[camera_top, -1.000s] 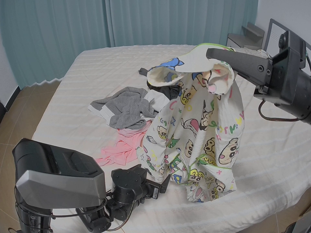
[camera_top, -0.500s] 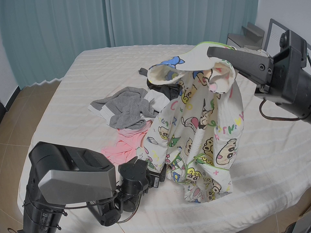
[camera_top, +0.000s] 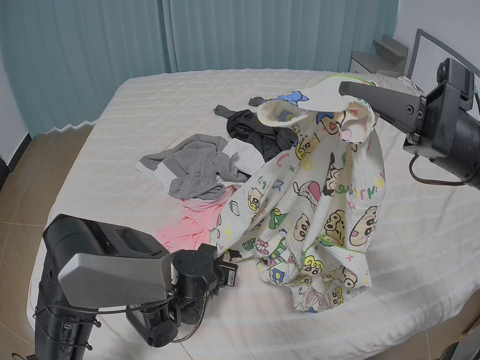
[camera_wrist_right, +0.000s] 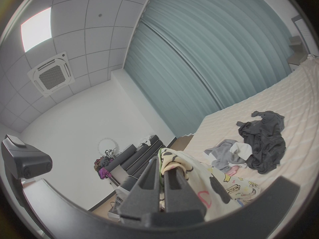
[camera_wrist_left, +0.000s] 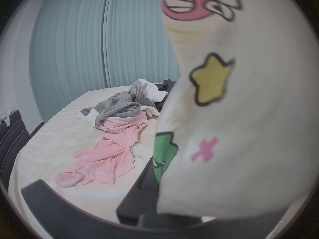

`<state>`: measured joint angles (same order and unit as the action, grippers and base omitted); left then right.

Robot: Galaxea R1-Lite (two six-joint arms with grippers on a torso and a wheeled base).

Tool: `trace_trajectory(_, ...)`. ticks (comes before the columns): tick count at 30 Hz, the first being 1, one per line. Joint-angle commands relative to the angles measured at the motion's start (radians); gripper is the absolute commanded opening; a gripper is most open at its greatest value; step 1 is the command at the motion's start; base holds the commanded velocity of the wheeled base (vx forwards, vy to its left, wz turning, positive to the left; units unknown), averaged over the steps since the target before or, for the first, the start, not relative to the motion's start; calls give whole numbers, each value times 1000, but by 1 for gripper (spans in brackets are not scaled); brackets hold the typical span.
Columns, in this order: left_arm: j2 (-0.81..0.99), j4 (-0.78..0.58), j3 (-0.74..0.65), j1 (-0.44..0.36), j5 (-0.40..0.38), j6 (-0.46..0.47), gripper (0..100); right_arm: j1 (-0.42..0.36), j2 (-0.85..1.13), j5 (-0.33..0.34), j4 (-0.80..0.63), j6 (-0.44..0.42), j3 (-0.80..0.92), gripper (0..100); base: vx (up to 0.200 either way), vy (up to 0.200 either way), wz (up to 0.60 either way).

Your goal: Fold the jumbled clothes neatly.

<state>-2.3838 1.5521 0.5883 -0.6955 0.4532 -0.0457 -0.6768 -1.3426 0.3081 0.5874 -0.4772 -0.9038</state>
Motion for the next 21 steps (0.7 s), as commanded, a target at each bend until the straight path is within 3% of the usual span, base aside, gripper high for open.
trace_trajectory(1, 112, 19, -41, 41, -5, -6, 0, 77, 42, 2, 0, 0, 49, 0, 0, 0, 0)
trace_trajectory(11, 324, 19, -59, 117, -5, -11, 0, 195, 102, 0, 3, 0, 141, 0, 0, 0, 0)
trace_trajectory(21, 543, 11, -36, 134, -5, -2, 0, 273, 146, -3, 9, 0, 161, 0, 0, 0, 0)
